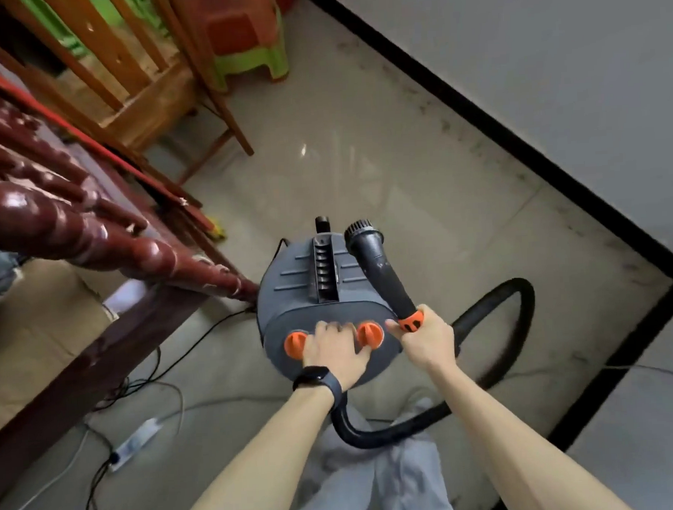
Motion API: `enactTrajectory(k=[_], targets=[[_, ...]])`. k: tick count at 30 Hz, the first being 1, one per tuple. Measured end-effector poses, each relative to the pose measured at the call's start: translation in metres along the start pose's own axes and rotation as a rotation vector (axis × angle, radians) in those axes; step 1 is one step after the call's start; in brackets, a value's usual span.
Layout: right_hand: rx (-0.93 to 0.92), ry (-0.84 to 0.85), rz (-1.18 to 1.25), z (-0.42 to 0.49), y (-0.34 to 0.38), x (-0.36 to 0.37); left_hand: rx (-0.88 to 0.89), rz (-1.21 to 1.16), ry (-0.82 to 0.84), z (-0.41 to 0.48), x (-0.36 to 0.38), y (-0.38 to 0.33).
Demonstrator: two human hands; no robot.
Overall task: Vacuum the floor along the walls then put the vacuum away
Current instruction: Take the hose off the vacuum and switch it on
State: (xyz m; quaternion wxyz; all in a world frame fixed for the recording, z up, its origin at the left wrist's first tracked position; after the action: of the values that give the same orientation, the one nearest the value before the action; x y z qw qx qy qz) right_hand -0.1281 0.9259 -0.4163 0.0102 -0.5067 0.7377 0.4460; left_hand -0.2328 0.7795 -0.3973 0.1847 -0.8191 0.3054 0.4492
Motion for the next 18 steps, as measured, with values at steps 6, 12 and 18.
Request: enactTrajectory(k=[6,12,18], targets=[[0.044,0.072,0.091,0.021,-0.031,0.007,-0.013,0.178,-0.273,0.006,0.02,-0.025],[0.035,0.09,0.101,0.032,-0.034,0.006,0.033,0.233,-0.402,0.015,0.021,-0.032],[0.023,0.142,0.094,0.044,-0.025,0.001,0.236,0.389,-0.444,0.024,0.008,-0.032]])
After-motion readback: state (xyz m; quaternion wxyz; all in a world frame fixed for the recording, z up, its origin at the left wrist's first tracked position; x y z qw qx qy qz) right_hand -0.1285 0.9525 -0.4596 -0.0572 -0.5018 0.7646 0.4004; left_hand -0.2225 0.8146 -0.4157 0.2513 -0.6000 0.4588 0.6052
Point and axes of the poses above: each hand's wrist, its own z-axis towards the middle knuckle, its own x-axis out of the palm, y = z × x, the point moved 4 cm from there along z, towards the middle knuckle, and after that the axes turned 11 degrees about z, right-handed, at the moved point
